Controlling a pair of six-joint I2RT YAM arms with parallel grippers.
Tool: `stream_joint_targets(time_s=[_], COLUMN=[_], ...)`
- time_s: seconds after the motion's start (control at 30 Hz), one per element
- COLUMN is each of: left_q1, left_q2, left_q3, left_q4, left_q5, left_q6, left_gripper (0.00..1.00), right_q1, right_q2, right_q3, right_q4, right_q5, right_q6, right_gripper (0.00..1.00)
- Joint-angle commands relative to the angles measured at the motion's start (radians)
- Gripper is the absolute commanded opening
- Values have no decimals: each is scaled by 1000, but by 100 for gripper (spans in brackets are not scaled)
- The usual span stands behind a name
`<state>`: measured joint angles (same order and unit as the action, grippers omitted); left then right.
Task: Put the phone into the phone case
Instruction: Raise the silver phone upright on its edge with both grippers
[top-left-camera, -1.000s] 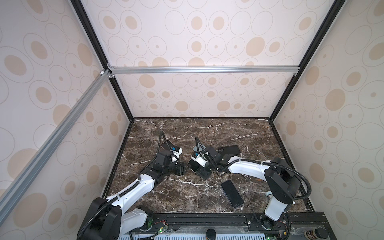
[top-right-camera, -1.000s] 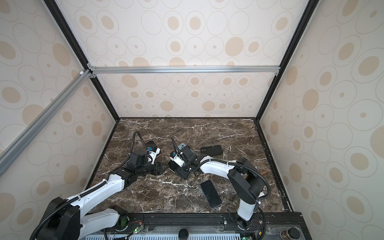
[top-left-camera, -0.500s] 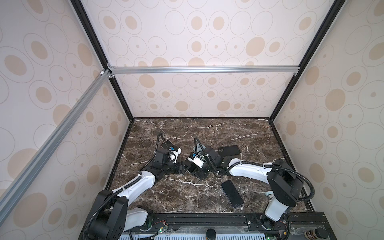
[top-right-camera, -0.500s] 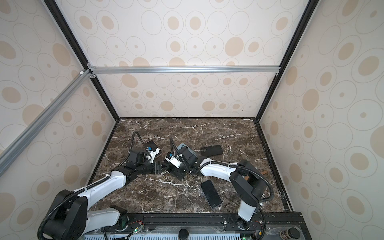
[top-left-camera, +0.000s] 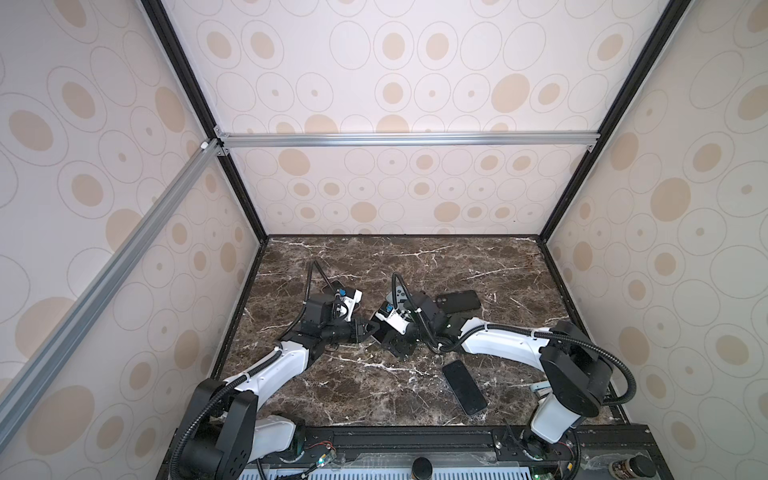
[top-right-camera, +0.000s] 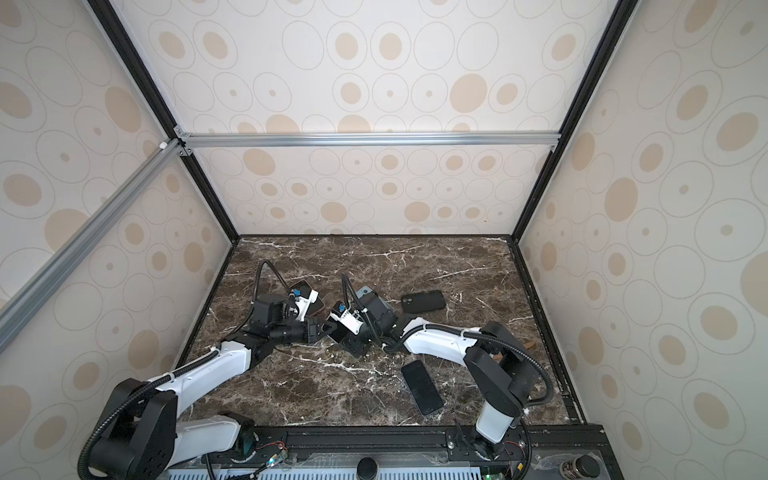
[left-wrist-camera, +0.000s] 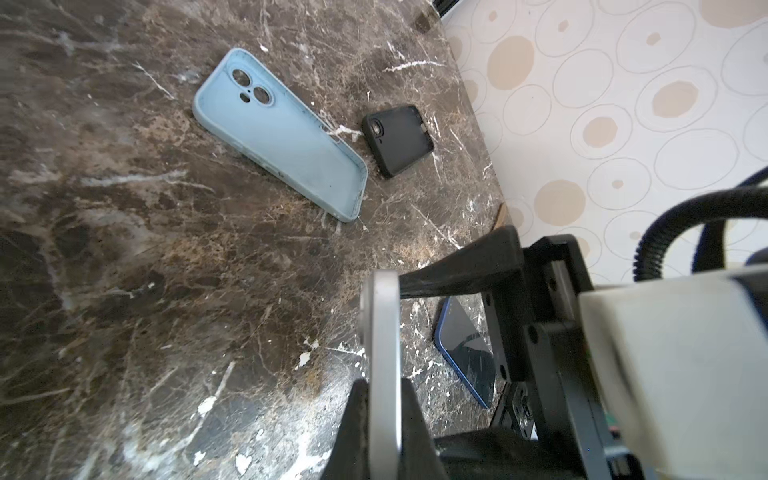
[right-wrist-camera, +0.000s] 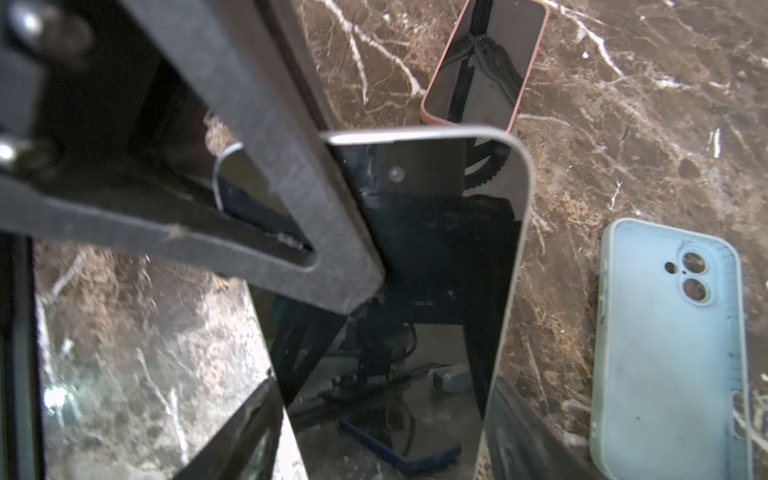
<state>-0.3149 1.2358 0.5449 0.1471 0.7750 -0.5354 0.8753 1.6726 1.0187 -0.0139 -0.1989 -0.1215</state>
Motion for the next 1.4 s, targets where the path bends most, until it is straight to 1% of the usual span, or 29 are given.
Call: stream_joint_targets(time_s=[0.0, 0.03, 0.13, 0.2, 0.33, 0.43, 0.57, 0.67, 0.73, 0.9, 0.97, 1.03, 1.1, 1.17, 1.23, 1.27, 1.3, 1.33, 1.37], left_q1=[5, 6, 4, 5, 5, 5, 5, 5, 4, 5, 5, 5, 4, 4, 4, 4, 4, 4, 4], left_q2=[-64, -86, -176, -233, -326, -379, -417, -419, -414, -364, -335, -310, -294, -292, -296, -297, -296, -296, -295], left_q3=[-13, -25, -96, -120, -87, -63, -38, -31, -37, -97, -103, -106, -94, -80, -77, -79, -79, -77, -74], left_q4=[101, 142, 348, 432, 425, 481, 588, 674, 759, 1062, 1133, 1195, 1203, 1169, 1138, 1137, 1135, 1132, 1127], left_q5=[22, 24, 23, 8, -54, -69, -76, -72, -76, -103, -103, -104, -102, -104, -120, -129, -139, -148, -154], left_q6=[-22, -48, -181, -232, -225, -252, -312, -365, -407, -536, -575, -605, -604, -574, -542, -533, -527, -522, -519], left_gripper=[0, 0, 0, 0, 0, 0, 0, 0, 0, 0, 0, 0, 0, 0, 0, 0, 0, 0, 0], right_q1=[1, -3, -34, -61, -136, -189, -254, -278, -286, -292, -292, -292, -291, -292, -292, -292, -292, -292, -290], right_q2=[-87, -103, -171, -220, -298, -336, -364, -360, -352, -330, -314, -285, -254, -233, -219, -217, -217, -221, -226], right_q3=[2, 1, 10, 6, 1, 9, 1, 11, 24, 60, 76, 92, 105, 111, 123, 129, 130, 126, 118], right_q4=[94, 111, 144, 173, 241, 275, 356, 404, 420, 452, 485, 557, 647, 730, 753, 749, 750, 753, 754], right_q5=[-20, -35, -98, -130, -224, -300, -419, -512, -557, -667, -723, -782, -839, -862, -870, -870, -870, -880, -883], right_q6=[53, 69, 133, 181, 288, 363, 474, 516, 534, 571, 601, 658, 747, 816, 848, 857, 870, 872, 873], right_gripper=[96, 99, 100, 100, 99, 100, 90, 84, 80, 73, 69, 66, 59, 51, 43, 35, 21, 15, 14])
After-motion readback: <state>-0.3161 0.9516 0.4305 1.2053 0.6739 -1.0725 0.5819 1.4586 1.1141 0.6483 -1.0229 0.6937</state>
